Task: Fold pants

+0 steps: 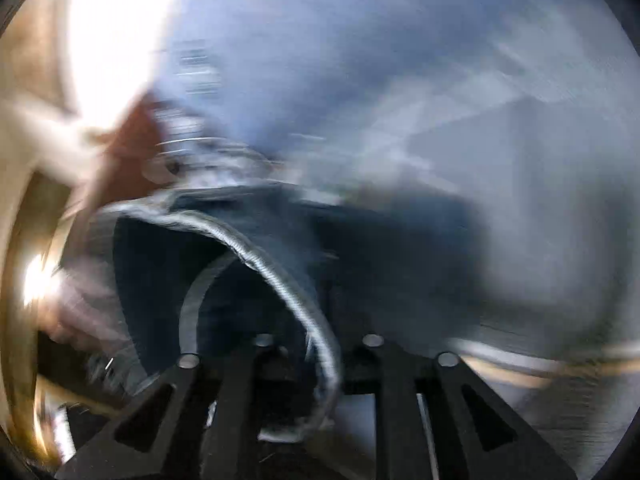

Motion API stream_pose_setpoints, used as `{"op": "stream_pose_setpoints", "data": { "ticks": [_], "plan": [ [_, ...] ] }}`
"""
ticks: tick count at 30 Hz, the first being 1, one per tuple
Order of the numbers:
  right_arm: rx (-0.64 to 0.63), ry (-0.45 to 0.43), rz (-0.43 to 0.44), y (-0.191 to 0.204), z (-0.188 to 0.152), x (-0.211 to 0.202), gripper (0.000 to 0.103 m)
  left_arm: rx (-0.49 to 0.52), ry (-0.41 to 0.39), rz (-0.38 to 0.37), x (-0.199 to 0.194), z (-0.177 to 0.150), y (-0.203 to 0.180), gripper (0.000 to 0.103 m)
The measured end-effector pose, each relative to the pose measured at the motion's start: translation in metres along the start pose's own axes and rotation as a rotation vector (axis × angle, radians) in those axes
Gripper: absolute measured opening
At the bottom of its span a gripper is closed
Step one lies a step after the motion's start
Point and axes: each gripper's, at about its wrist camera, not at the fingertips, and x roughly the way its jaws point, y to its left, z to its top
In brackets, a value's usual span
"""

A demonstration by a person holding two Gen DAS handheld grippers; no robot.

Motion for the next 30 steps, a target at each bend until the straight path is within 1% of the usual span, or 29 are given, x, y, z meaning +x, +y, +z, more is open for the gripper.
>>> {"op": "stream_pose_setpoints", "data": {
  "ticks": [1,2,3,4,5,6,7,9,11,12,14,15,17,18,19,20,21,22,23,24,25,27,28,29,30],
  "plan": [
    [0.067,0.024,-0.035,-0.017,0.002,0.006,0.022,0.019,0.008,-0.024,0.001,0.0,-0.005,0.034],
    [0.112,0.018,0.022,-0.025,0.004,0.004,0.023,0.042,-0.007,-0.069,-0.003,0.0,-0.012,0.034],
    [0.122,0.002,0.054,-0.025,0.006,0.0,0.028,0.045,-0.017,-0.094,-0.007,0.0,-0.015,0.041],
    [0.078,-0.049,0.061,-0.014,0.009,-0.013,0.039,0.036,-0.026,-0.12,-0.011,0.001,-0.014,0.051],
    [0.021,-0.09,0.036,-0.002,0.009,-0.024,0.051,0.011,-0.04,-0.151,-0.016,0.001,-0.012,0.056],
    [-0.014,-0.116,0.018,0.006,0.008,-0.03,0.056,-0.032,-0.06,-0.186,-0.022,0.002,-0.007,0.062],
    [-0.068,-0.152,0.002,0.017,0.004,-0.042,0.059,-0.053,-0.066,-0.201,-0.023,0.002,-0.003,0.064],
    [-0.099,-0.183,-0.009,0.023,-0.001,-0.055,0.059,-0.132,-0.078,-0.236,-0.029,0.005,0.011,0.064],
    [-0.085,-0.234,-0.041,0.021,-0.002,-0.067,0.059,-0.207,-0.089,-0.274,-0.032,0.004,0.028,0.066],
    [-0.071,-0.256,-0.029,0.017,-0.002,-0.073,0.059,-0.271,-0.104,-0.301,-0.035,0.004,0.04,0.068],
    [-0.053,-0.294,0.071,0.012,-0.005,-0.085,0.059,-0.355,-0.126,-0.326,-0.038,0.0,0.057,0.072],
    [-0.057,-0.346,0.131,0.012,-0.008,-0.096,0.059,-0.424,-0.144,-0.338,-0.04,-0.002,0.071,0.074],
    [-0.111,-0.384,0.153,0.023,-0.012,-0.104,0.059,-0.502,-0.159,-0.334,-0.039,-0.004,0.085,0.076],
    [-0.157,-0.366,0.156,0.03,-0.015,-0.103,0.059,-0.549,-0.159,-0.333,-0.036,-0.006,0.094,0.076],
    [-0.191,-0.329,0.17,0.036,-0.018,-0.097,0.059,-0.581,-0.146,-0.325,-0.03,-0.006,0.1,0.077],
    [-0.233,-0.271,0.189,0.042,-0.023,-0.085,0.059,-0.616,-0.125,-0.305,-0.025,-0.008,0.105,0.077],
    [-0.254,-0.271,0.168,0.047,-0.029,-0.082,0.059,-0.651,-0.097,-0.287,-0.018,-0.01,0.109,0.077],
    [-0.284,-0.283,0.124,0.054,-0.035,-0.081,0.059,-0.672,-0.068,-0.263,-0.011,-0.012,0.113,0.077],
    [-0.331,-0.282,0.076,0.061,-0.04,-0.078,0.059,-0.692,-0.029,-0.22,-0.004,-0.014,0.116,0.077],
    [-0.38,-0.251,0.016,0.071,-0.043,-0.069,0.059,-0.725,0.014,-0.186,0.006,-0.018,0.119,0.077],
    [-0.404,-0.212,-0.031,0.075,-0.044,-0.059,0.057,-0.742,0.03,-0.177,0.008,-0.025,0.122,0.077],
    [-0.431,-0.115,-0.147,0.074,-0.049,-0.027,0.022,-0.774,0.063,-0.121,0.012,-0.028,0.125,0.077],
    [-0.441,-0.096,-0.199,0.073,-0.051,-0.02,0.013,-0.785,0.069,-0.11,0.012,-0.032,0.129,0.077],
    [-0.45,-0.104,-0.216,0.075,-0.055,-0.021,0.012,-0.801,0.071,-0.112,0.012,-0.033,0.132,0.077],
    [-0.456,-0.123,-0.164,0.081,-0.057,-0.033,0.012,-0.822,0.057,-0.113,0.007,-0.035,0.133,0.076]
  ]
}}
